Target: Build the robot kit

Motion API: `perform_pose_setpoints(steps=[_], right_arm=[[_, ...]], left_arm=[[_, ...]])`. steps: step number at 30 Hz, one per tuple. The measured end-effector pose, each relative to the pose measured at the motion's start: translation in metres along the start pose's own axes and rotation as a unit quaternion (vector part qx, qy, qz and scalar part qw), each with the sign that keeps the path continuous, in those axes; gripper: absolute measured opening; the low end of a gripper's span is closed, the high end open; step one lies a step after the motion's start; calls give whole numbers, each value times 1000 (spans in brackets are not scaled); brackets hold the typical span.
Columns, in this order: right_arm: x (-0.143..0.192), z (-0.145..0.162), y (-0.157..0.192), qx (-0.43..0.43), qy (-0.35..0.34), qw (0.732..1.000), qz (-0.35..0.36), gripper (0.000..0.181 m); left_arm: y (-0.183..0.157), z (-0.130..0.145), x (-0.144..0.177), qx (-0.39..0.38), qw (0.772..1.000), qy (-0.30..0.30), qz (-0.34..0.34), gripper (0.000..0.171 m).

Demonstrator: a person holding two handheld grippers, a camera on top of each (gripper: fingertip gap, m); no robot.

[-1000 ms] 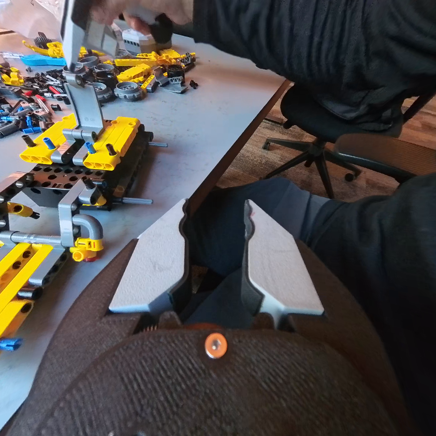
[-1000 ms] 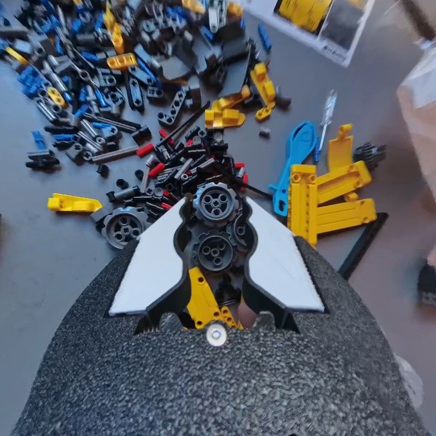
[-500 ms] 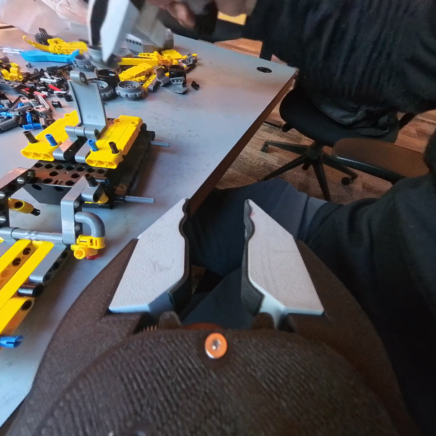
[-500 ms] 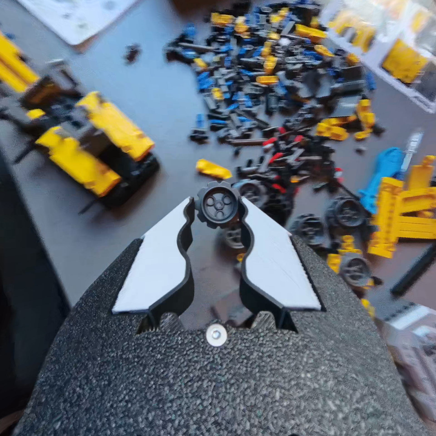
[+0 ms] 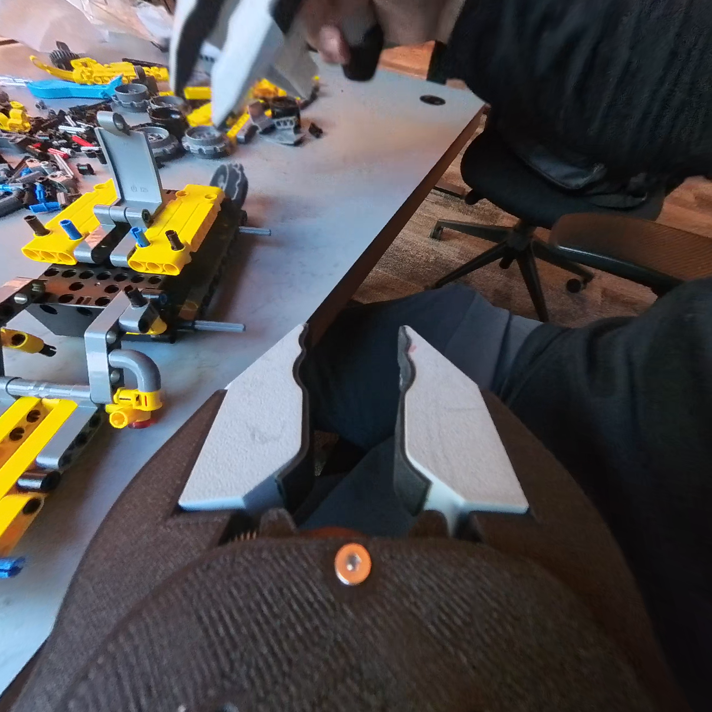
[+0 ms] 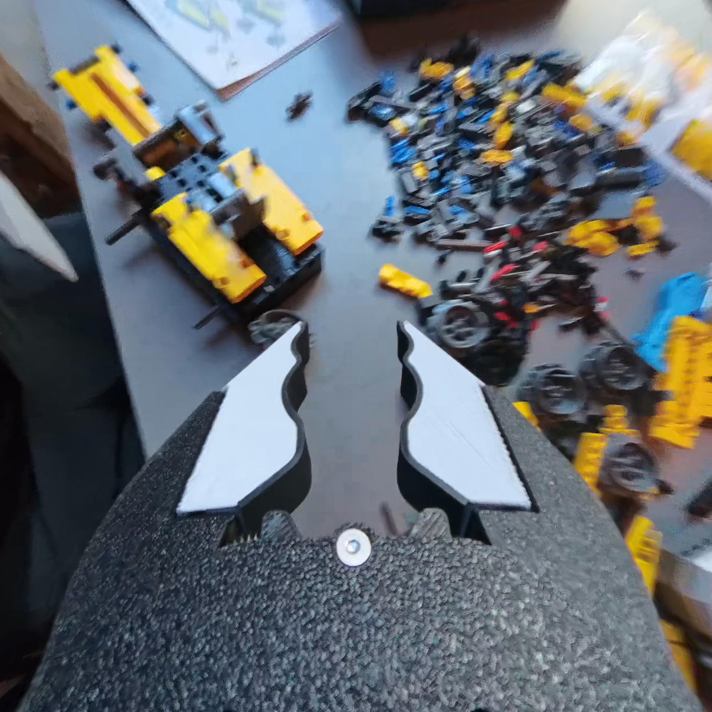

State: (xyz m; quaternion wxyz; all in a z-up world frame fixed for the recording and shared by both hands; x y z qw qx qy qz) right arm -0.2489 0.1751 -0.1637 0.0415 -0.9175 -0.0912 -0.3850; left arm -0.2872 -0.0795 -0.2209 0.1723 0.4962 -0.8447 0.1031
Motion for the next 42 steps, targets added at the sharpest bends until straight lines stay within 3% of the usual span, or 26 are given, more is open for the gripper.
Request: perform_pose_setpoints(steps=[2,4,10,11,15,18,22,25,28,31,36,39,42], right_arm=[[0,-5,-30,-11,7,999,32,38],[-12,-4,-47,-20,44,999,20,45],[-52,4,-67,-1,121,993,14,33],[-51,4,-66,-9,127,992,-2,19],[-36,-2,-54,7,114,993,11,18],[-16,-1,-26,38,109,993,17,18],[0,21,9,67,136,988,29,19],[-5,40,22,75,146,986,39,9],[-10,50,27,71,128,988,47,5],[-8,51,28,45,115,992,39,18],[0,20,17,31,47,997,46,18],[-11,5,-1,7,54,997,56,19],[-27,11,-9,-20,101,994,35,19]], left_arm=[[-1,0,0,-2,1000,0,0,42],[-1,0,0,-5,1000,2,0,42],[0,1,0,-3,1000,3,0,42],[0,1,0,-3,1000,3,0,42],[1,0,1,0,1000,1,3,42],[0,0,1,3,1000,0,5,42],[-1,1,0,3,1000,2,8,42],[-2,1,0,3,1000,3,11,42],[-4,0,0,-2,1000,3,10,42],[-3,1,-1,-2,1000,7,9,42],[-3,1,-1,-2,1000,6,8,42],[-4,2,-1,-5,1000,9,10,42],[-3,2,-1,-8,1000,10,5,42]])
Point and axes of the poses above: each gripper's, where its closed fingertips meet, x back along the fingers, z out of its underside, y = z × x across the jaws, the point moved 7 cm from there along x, back along the fingers, and after that the axes turned 5 degrees about -x, right-handed, at the moved point
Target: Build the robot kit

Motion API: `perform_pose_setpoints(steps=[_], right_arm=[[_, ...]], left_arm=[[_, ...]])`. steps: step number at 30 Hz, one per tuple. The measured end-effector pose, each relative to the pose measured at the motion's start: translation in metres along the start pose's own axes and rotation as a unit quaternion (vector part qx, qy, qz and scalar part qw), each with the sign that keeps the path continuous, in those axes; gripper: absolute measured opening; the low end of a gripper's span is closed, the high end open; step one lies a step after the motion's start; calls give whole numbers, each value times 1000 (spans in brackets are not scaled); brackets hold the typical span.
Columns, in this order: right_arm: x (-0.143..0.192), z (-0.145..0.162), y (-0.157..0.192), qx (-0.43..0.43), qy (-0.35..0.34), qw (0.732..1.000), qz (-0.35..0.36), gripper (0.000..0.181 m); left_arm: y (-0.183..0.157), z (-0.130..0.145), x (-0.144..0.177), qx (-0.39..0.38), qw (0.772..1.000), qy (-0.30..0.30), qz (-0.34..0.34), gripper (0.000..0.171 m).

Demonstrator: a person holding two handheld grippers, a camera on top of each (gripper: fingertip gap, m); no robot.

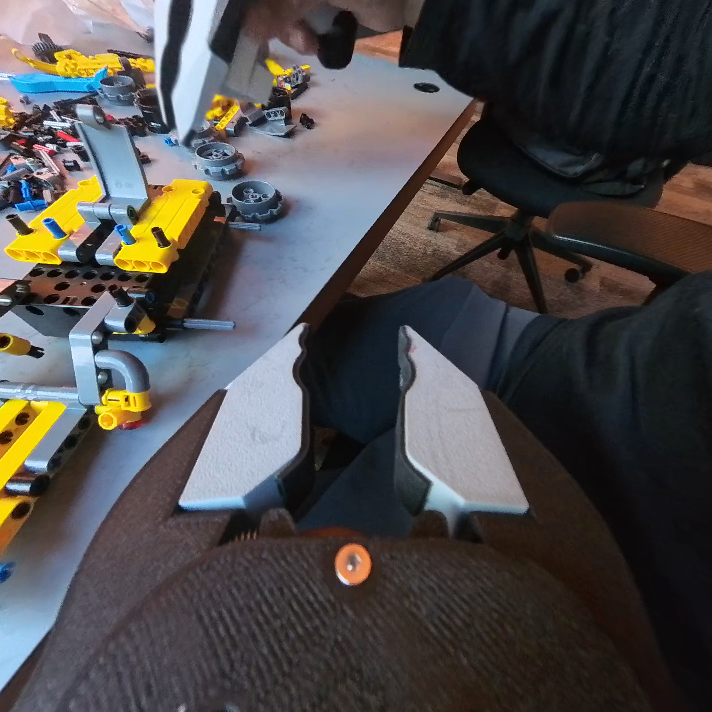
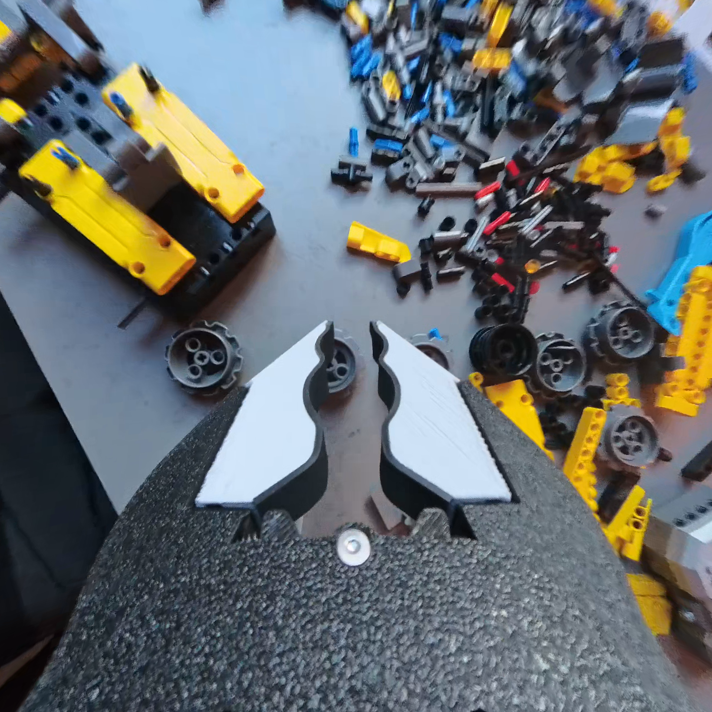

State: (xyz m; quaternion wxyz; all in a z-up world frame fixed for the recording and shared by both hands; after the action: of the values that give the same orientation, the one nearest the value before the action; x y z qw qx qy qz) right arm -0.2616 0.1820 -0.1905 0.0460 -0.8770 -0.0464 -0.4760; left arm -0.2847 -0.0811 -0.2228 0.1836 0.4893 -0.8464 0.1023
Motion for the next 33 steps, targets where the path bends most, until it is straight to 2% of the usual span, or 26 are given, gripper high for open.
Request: perform_pose_setpoints(steps=[4,7,10,12,15,17,18,20,22,25,28,30,33], right_arm=[[-5,18,17,-2,24,999,-39,16],[0,22,23,0,5,1000,-29,17],[6,-3,6,-17,-59,998,2,16],[-2,-27,-18,-32,-86,995,30,15],[-31,-57,-51,-45,-62,995,58,14],[-51,-72,-64,-35,-42,996,63,0],[-60,-75,-69,-28,-16,997,72,0],[-73,-77,-65,-16,32,998,57,0],[-68,-84,-58,-1,8,998,60,0],[-60,-80,-58,-12,-9,996,82,0],[-60,-63,-54,-15,17,997,79,0],[-53,-59,-52,-17,-6,996,89,0],[-50,-58,-53,-41,-29,997,58,0]], left_arm=[[4,0,3,12,1000,-5,-2,42],[5,0,4,25,1000,-12,5,42],[4,0,3,33,999,-13,14,42],[4,-1,2,31,999,-14,16,42],[5,-1,-2,25,1000,-8,13,42],[5,1,-2,21,1000,0,8,42],[6,1,-2,19,1000,0,5,42],[7,0,0,17,1000,-3,-1,41],[7,1,0,21,1000,-2,1,42],[7,1,2,24,1000,-7,3,42],[6,0,3,30,999,-10,9,42],[7,0,3,31,999,-12,9,42],[10,1,5,29,999,-12,-3,42]])
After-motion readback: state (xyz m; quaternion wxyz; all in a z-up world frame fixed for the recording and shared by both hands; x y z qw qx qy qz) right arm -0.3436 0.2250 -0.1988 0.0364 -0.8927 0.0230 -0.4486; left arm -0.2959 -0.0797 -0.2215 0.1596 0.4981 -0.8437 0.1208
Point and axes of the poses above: each gripper's, where its closed fingertips meet, x back along the fingers, z out of its underside, y = z × x across the jaws, the point moved 7 cm from there along x, back along the fingers, and after that the axes turned 5 degrees about -x, right-handed, at the moved point
